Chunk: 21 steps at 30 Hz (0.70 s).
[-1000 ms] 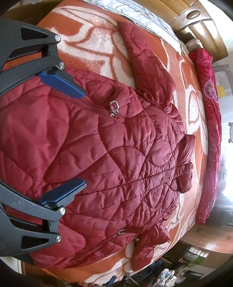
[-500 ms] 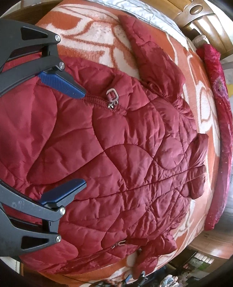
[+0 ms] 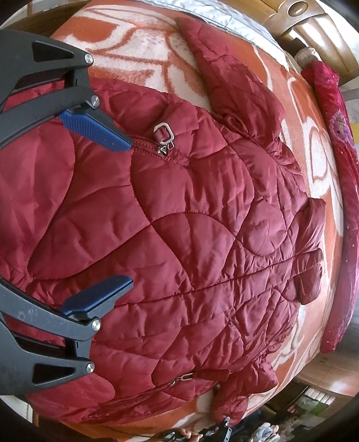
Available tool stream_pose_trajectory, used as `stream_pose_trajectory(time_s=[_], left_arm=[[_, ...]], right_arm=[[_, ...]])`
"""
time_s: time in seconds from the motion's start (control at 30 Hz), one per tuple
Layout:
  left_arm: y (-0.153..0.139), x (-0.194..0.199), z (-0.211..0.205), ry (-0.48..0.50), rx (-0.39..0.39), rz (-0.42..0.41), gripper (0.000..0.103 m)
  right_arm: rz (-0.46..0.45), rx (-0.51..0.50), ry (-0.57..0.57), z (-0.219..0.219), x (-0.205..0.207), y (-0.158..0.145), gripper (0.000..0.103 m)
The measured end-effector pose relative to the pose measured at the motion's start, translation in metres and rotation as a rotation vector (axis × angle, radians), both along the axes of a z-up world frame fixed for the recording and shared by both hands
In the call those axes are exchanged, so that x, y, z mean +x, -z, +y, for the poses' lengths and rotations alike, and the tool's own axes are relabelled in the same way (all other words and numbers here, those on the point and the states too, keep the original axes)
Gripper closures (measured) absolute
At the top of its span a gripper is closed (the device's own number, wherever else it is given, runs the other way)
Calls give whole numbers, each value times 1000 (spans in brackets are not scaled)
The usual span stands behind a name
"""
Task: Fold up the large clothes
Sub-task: 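Move the right gripper to a jacket sleeve cuff and grasp it, then carry the held sleeve across the jacket body with the right gripper and release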
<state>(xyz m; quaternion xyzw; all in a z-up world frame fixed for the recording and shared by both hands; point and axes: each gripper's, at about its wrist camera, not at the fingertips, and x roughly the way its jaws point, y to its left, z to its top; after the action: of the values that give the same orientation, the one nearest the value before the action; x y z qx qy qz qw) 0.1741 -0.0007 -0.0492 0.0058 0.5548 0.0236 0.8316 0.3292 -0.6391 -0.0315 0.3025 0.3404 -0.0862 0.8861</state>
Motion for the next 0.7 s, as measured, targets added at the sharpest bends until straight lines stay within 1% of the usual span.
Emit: stream_pose_trajectory(time_s=[0.13,0.27,0.4,0.5,0.57,0.67,0.7], left_arm=[[1,1,2,3,-7,-6,11],[4,4,10,-5,-10,-11,11],[4,10,23,-28,-28,-15,11],[0,13,31,-38,-38,-27,11],[-3,15,37,-43,-62,-32,11],[-7,16,43,-46,-98,-41,11],[-10,17,45,-44,-110,-46,11]], right_arm=[[-42,-70,-86,36,-5,-29,96],[-97,-97,-191,77,-11,-54,96],[-155,-123,-342,140,-16,-80,96],[-179,-134,-439,179,-19,-90,96],[-196,-147,-530,220,-21,-96,96],[-205,-190,-634,267,-28,-99,96],[-203,-213,-687,292,-29,-97,96]])
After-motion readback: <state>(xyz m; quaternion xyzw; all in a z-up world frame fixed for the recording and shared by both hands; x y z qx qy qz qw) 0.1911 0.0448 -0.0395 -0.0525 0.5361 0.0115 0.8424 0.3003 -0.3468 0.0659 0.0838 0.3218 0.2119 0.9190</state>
